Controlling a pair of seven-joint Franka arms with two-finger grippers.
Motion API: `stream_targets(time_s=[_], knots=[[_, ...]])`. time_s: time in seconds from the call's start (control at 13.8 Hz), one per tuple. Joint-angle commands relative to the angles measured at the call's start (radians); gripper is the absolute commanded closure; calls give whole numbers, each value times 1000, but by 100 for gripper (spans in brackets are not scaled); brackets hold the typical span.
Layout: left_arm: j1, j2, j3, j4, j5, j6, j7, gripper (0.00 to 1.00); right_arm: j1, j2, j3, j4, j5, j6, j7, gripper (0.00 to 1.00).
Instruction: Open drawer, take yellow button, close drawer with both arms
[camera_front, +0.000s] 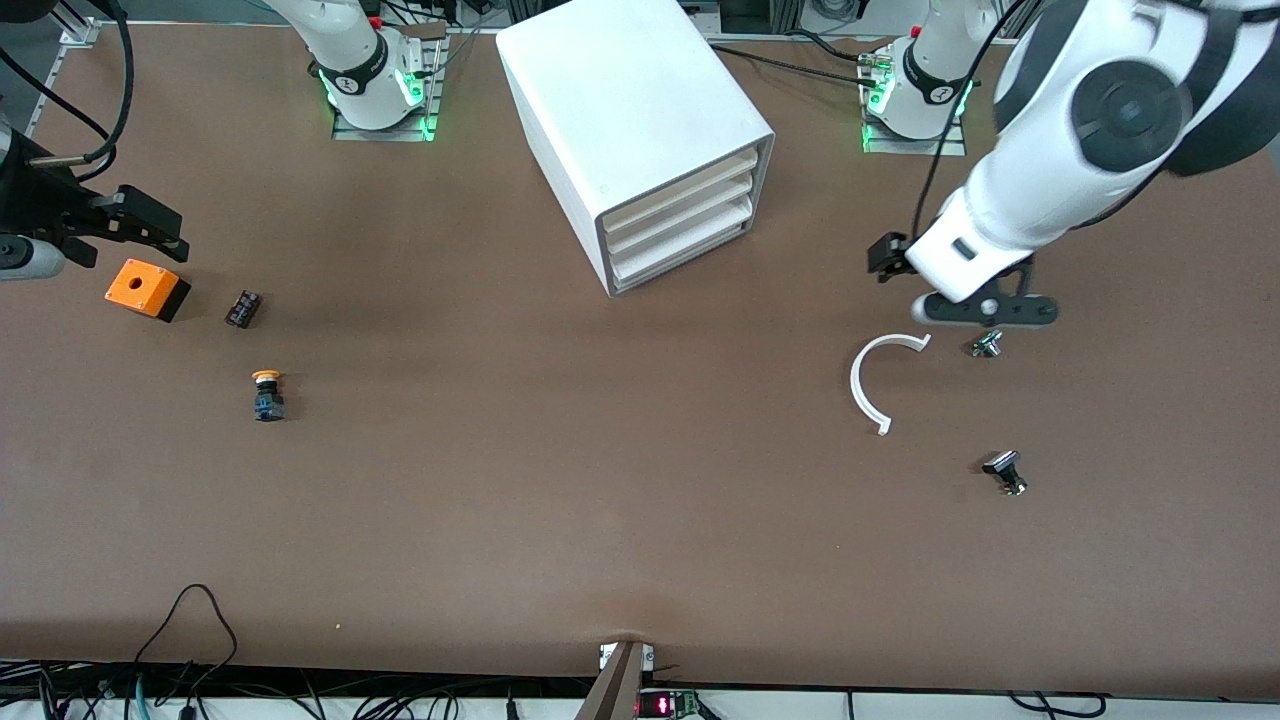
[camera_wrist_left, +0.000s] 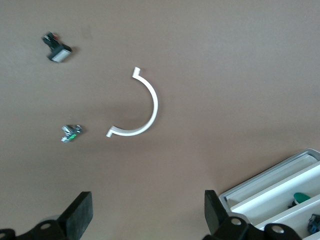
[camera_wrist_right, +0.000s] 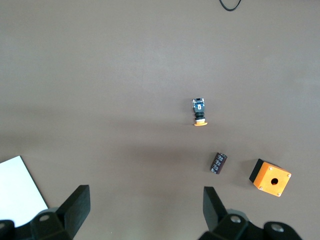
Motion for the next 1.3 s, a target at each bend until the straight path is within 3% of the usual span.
stream_targets(time_s=[0.0,0.14,0.51,0.8,0.94,1.01,1.23], knots=[[-66,-98,159,-91,-50,47,173,1,-5,-20,4,2,6,-22,66,0],[-93,-143,253,-141,-75,124,224,1,-11,-22,19,4,5,-22,130,0],[-63,-208,284,-163,-61,20,339,1,-154,-57,186,2,-3,-32,121,0],[-60,-156,275,-107,-61,19,341,1,-134,-66,167,2,-6,-48,78,0],[-63,-125,272,-71,-60,19,341,1,-59,-80,77,2,-6,-51,72,0],[-63,-117,272,-62,-60,18,341,1,-47,-83,62,1,-6,-51,69,0],[-63,-116,272,-62,-60,13,339,1,-46,-81,59,2,-3,-49,64,0]])
